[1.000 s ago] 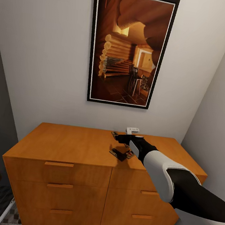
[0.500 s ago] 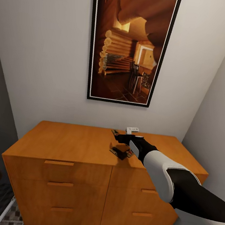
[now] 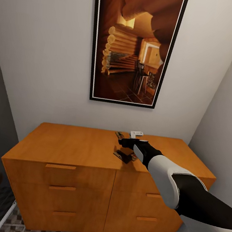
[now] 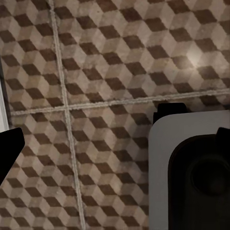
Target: Take the four mousetraps from the cabinet in the bathroom and place them on the bathroom floor. Make sure all four end up on the same floor surface, and ensure that at least two of them are either under or directly next to the same bathroom sink.
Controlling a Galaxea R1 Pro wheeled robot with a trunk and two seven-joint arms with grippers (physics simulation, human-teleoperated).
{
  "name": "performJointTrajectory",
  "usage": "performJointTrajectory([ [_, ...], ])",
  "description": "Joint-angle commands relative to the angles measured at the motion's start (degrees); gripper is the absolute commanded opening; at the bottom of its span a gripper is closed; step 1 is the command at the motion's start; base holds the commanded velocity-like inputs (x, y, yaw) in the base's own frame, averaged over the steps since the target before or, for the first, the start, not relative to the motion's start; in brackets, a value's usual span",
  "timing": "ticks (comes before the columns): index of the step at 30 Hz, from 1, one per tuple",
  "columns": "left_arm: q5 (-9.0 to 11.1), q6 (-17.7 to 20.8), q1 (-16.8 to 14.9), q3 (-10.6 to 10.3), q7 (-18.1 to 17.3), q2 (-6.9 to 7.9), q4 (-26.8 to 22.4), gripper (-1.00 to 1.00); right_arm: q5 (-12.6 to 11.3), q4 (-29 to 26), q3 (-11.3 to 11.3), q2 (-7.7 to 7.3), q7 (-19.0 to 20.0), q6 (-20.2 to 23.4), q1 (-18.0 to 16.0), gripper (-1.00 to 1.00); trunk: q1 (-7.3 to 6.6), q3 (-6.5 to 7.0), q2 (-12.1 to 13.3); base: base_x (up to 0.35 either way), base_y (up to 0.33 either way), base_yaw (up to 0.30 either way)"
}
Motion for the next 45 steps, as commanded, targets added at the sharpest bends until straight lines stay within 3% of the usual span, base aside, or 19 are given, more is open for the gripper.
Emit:
performJointTrajectory([
  [1, 0.02, -0.42, -0.11, -0.22, 0.02, 0.0, 0.24, 1.0, 0.41, -0.12, 0.06, 0.0, 0.14, 0.35, -0.02, 1.0, 0.0, -0.09, -0.04, 0.007, 0.0, 0.0],
  [16, 0.02, -0.42, -0.11, -0.22, 0.02, 0.0, 0.24, 1.0, 0.44, -0.13, 0.06, 0.0, 0.05, 0.35, -0.02, 1.0, 0.0, -0.15, -0.04, 0.125, 0.0, 0.0],
  [35, 0.02, -0.42, -0.1, -0.17, 0.02, 0.0, 0.24, 1.0, 0.52, -0.13, 0.06, 0.0, 0.05, 0.35, -0.02, 1.0, 0.0, -0.15, -0.04, 0.011, 0.001, 0.0],
  [45, 0.02, -0.42, -0.11, -0.16, 0.02, 0.0, 0.24, 1.0, 0.47, -0.13, 0.06, 0.0, 0.12, 0.35, -0.02, 1.0, 0.0, -0.15, -0.04, 0.056, 0.124, 0.0],
])
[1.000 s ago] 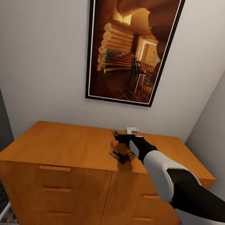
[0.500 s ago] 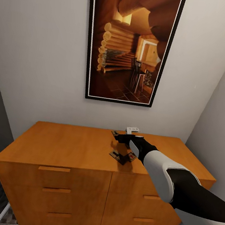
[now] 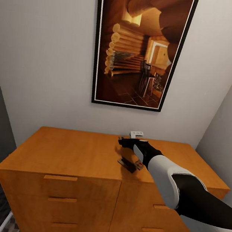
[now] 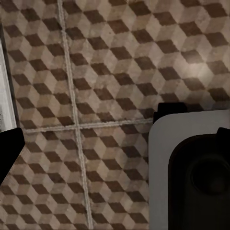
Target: Take the four mousetraps from the cabinet in the bathroom and place them on the bathroom floor. Make sure all four end up on the same floor surface, and ensure that at least two of them are either under or directly next to the same bathroom sink.
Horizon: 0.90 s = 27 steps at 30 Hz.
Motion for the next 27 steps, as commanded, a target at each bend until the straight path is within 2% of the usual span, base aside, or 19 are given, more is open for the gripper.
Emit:
performJointTrajectory([
  [1, 0.02, -0.41, -0.1, -0.22, 0.02, 0.0, 0.24, 1.0, 0.42, -0.11, 0.06, 0.0, 0.15, 0.35, -0.02, 1.0, 0.0, -0.06, -0.03, 0.04, 0.065, 0.0],
  [15, 0.02, -0.41, -0.1, -0.24, 0.02, -0.02, 0.24, 1.0, 0.38, -0.11, 0.06, 0.0, 0.15, 0.35, -0.02, 1.0, 0.0, -0.06, -0.03, 0.01, 0.016, 0.0],
  [27, 0.02, -0.41, -0.09, -0.26, 0.02, -0.09, 0.24, 1.0, 0.45, -0.11, 0.06, 0.0, 0.15, 0.35, -0.02, 1.0, 0.0, -0.06, -0.03, 0.0, -0.066, 0.0],
])
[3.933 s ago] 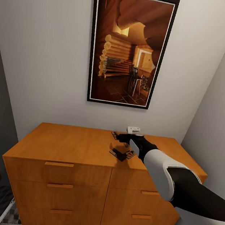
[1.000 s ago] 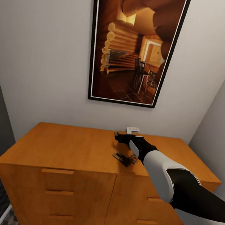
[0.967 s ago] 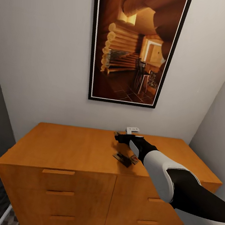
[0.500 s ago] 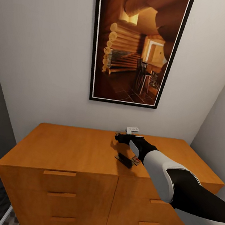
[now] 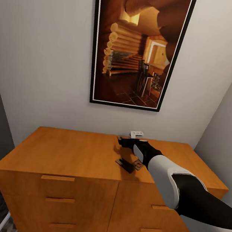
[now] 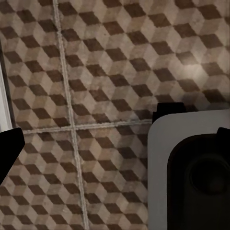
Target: Take the four mousetraps from the cabinet in the bathroom and place them on the bathroom floor. Make sure all four end up on the same floor surface, and ensure that at least two of them are either under or directly next to the same bathroom sink.
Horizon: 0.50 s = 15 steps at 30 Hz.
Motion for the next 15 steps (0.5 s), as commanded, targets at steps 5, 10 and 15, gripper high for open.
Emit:
performJointTrajectory([
  [5, 0.02, -0.42, -0.1, -0.22, 0.02, 0.0, 0.24, 1.0, 0.36, -0.08, 0.06, 0.0, 0.14, 0.35, -0.01, 1.0, 0.0, -0.06, -0.03, 0.0, -0.011, 0.0],
  [10, 0.02, -0.42, -0.12, -0.21, 0.02, 0.03, 0.24, 1.0, 0.36, -0.09, 0.06, 0.0, 0.13, 0.35, -0.01, 1.0, 0.0, -0.06, -0.03, 0.0, -0.003, 0.0],
  [15, 0.02, -0.42, -0.1, -0.18, 0.02, 0.07, 0.24, 1.0, 0.37, -0.07, 0.06, 0.0, 0.12, 0.35, -0.01, 1.0, 0.0, -0.06, -0.03, 0.0, 0.0, 0.0],
])
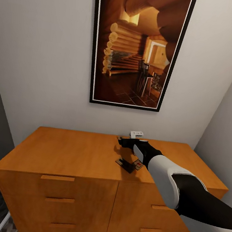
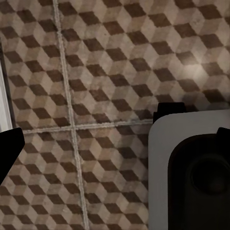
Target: Take the four mousetraps from the cabinet in the bathroom and place them on the bathroom floor. Make sure all four end up on the same floor surface, and ensure that at least two of them are either under or directly next to the same bathroom sink.
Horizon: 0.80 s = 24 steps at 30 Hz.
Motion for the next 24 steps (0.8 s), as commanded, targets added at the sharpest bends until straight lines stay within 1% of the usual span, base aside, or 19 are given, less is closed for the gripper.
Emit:
performJointTrajectory([
  [1, 0.02, -0.42, -0.1, -0.2, 0.02, 0.0, 0.24, 1.0, 0.4, -0.11, 0.06, 0.0, 0.14, 0.35, -0.01, 1.0, 0.0, -0.06, -0.03, 0.0, 0.0, 0.0],
  [7, 0.02, -0.42, -0.11, -0.22, 0.02, 0.01, 0.24, 1.0, 0.38, -0.08, 0.06, 0.0, 0.14, 0.35, -0.01, 1.0, 0.0, -0.13, -0.03, 0.0, 0.0, 0.0],
  [18, 0.02, -0.42, -0.1, -0.2, 0.02, 0.02, 0.24, 1.0, 0.38, -0.08, 0.06, 0.0, 0.15, 0.35, -0.01, 1.0, 0.0, -0.84, -0.03, 0.0, 0.0, 0.0],
  [24, 0.02, -0.42, -0.09, -0.2, 0.02, 0.02, 0.24, 1.0, 0.38, -0.08, 0.06, 0.0, 0.14, 0.35, -0.01, 1.0, 0.0, -0.98, -0.03, 0.023, 0.0, 0.0],
])
